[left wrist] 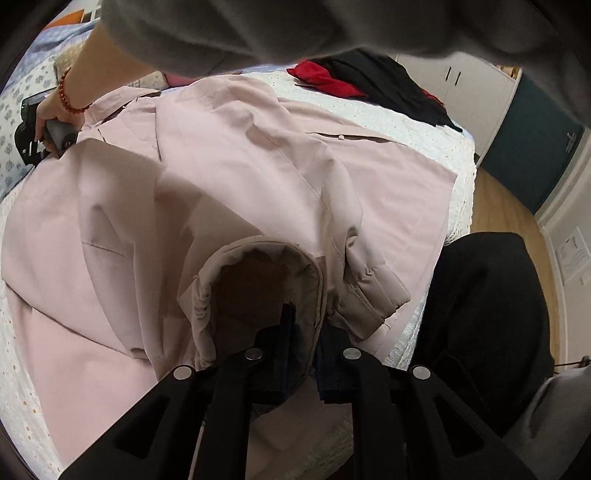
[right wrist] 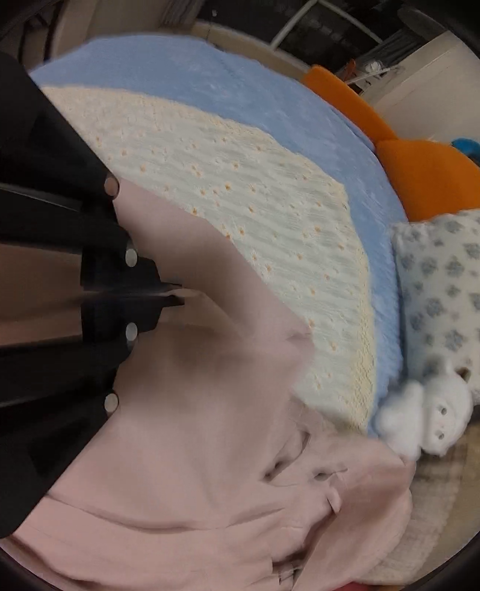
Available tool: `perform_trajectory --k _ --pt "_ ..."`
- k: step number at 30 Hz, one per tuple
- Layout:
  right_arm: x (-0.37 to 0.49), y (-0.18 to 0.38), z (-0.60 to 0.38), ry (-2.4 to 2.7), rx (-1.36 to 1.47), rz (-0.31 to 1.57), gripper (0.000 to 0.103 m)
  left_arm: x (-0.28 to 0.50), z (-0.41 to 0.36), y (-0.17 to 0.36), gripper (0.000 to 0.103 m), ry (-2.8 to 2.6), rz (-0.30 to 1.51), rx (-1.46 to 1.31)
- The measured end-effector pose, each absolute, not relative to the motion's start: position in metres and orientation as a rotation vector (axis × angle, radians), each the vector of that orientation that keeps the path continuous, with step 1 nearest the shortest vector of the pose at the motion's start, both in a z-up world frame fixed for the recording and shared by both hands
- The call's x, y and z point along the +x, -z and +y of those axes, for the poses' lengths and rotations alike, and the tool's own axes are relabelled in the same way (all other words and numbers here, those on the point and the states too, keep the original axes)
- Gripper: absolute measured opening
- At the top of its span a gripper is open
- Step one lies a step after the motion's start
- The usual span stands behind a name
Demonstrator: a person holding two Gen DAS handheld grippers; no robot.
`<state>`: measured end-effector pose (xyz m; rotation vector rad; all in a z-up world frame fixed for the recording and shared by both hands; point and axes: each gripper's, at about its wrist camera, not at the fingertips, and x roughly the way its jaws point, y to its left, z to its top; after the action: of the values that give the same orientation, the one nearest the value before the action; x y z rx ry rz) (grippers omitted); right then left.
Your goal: Fold large clothes
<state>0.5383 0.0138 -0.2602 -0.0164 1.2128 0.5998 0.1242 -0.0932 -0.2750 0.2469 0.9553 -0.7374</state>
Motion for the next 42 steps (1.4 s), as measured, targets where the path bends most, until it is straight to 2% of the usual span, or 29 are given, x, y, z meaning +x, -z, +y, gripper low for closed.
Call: perform_trajectory --k 4,9,12,13,15,16,17,19,22,24,26,27,28,31,33,34,38,40,42 --pt "0.545 0.24 0.0 -0.529 -0.026 1.079 0.002 0.131 -0.084 0.276 0.019 0.718 0.976 0.197" --pt "0.553 0.278 -0.02 -0.491 0.029 1.123 0.002 0.132 -0.091 0.282 0.019 0.705 0.991 0.222" --pt "0.546 0.291 -0.023 -0.506 0.009 1.073 0.007 0.133 -0.094 0.284 0.022 0.7 0.989 0.228" --pt "0.543 0.29 -0.021 -0.513 -0.013 1.057 0.012 0.134 -0.094 0.283 0.023 0.696 0.987 0.23" --pt "0.535 0.28 -0.017 -0.528 -0.083 1.053 0.041 0.133 -0.094 0.282 0.025 0.689 0.978 0.238" --pt "0.529 0.27 -0.015 -0.534 -0.12 1.044 0.065 0.132 -0.095 0.281 0.031 0.68 0.972 0.247" --pt "0.52 0.256 -0.016 -0.536 -0.159 1.022 0.066 0.131 -0.096 0.279 0.035 0.654 0.967 0.264" --pt "0.496 0.22 -0.021 -0.581 -0.211 0.965 0.066 0.128 -0.097 0.274 0.054 0.61 0.951 0.29" --pt "0.437 0.16 -0.043 -0.69 -0.249 0.886 0.066 0.115 -0.094 0.25 0.069 0.621 0.934 0.248" --pt "0.38 0.129 -0.065 -0.796 -0.265 0.843 0.066 0.102 -0.087 0.222 0.073 0.666 0.912 0.206" --pt "0.332 0.114 -0.081 -0.846 -0.304 0.822 0.05 0.089 -0.074 0.19 0.082 0.705 0.85 0.172" --pt "0.309 0.11 -0.089 -0.869 -0.316 0.819 0.047 0.084 -0.066 0.178 0.085 0.706 0.82 0.161" --pt "0.284 0.108 -0.101 -0.891 -0.317 0.815 0.041 0.081 -0.053 0.162 0.086 0.686 0.78 0.152" --pt "0.228 0.118 -0.142 -0.864 -0.286 0.85 0.042 0.102 -0.012 0.13 0.089 0.545 0.72 0.143" --pt "0.206 0.13 -0.166 -0.81 -0.248 0.905 0.047 0.142 0.02 0.125 0.089 0.419 0.738 0.096" --pt "0.198 0.136 -0.173 -0.798 -0.229 0.939 0.055 0.158 0.031 0.126 0.089 0.39 0.75 0.073" --pt "0.169 0.168 -0.204 -0.777 -0.086 1.119 0.057 0.26 0.08 0.165 0.086 0.264 0.874 -0.067" --pt "0.155 0.178 -0.213 -0.785 -0.015 1.184 0.058 0.302 0.104 0.19 0.08 0.241 0.94 -0.218" --pt "0.144 0.179 -0.217 -0.817 0.006 1.179 0.058 0.328 0.122 0.211 0.079 0.25 0.981 -0.371"
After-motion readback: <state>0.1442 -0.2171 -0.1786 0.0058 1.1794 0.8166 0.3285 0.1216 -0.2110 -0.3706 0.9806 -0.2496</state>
